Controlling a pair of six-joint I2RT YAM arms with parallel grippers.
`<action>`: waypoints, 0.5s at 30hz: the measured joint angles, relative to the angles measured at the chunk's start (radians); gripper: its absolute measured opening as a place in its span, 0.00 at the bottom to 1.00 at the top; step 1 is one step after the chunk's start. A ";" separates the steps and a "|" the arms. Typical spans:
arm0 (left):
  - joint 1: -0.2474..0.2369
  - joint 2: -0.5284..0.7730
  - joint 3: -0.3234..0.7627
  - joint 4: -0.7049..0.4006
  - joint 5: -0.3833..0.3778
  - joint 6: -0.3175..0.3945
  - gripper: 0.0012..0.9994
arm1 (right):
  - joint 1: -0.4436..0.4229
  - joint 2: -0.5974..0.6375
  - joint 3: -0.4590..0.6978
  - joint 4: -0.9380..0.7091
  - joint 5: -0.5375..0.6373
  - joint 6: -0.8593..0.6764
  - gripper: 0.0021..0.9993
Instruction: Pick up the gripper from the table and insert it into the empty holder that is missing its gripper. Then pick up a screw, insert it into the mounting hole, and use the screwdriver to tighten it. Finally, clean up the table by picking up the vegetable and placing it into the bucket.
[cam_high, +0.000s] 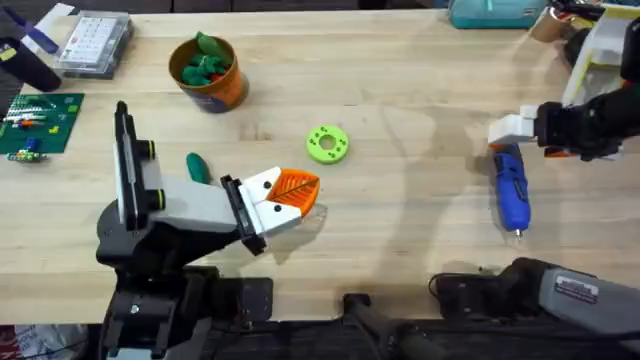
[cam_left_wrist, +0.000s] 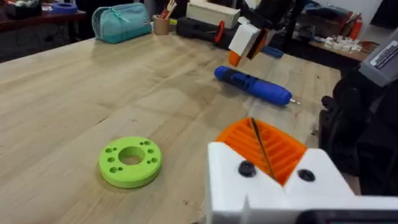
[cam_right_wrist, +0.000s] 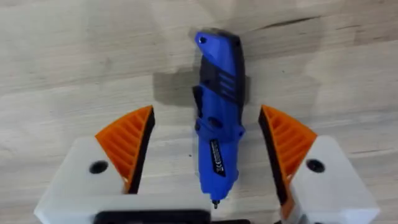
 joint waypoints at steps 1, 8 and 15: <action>0.000 0.000 0.000 0.000 0.000 0.000 0.00 | -0.002 0.003 0.000 0.000 -0.001 -0.006 0.99; 0.000 0.000 0.000 0.000 0.000 0.000 0.00 | -0.003 0.084 0.000 -0.004 -0.003 -0.035 0.99; 0.000 0.000 0.000 0.000 0.000 0.000 0.00 | -0.005 0.145 -0.020 0.065 0.015 -0.037 0.99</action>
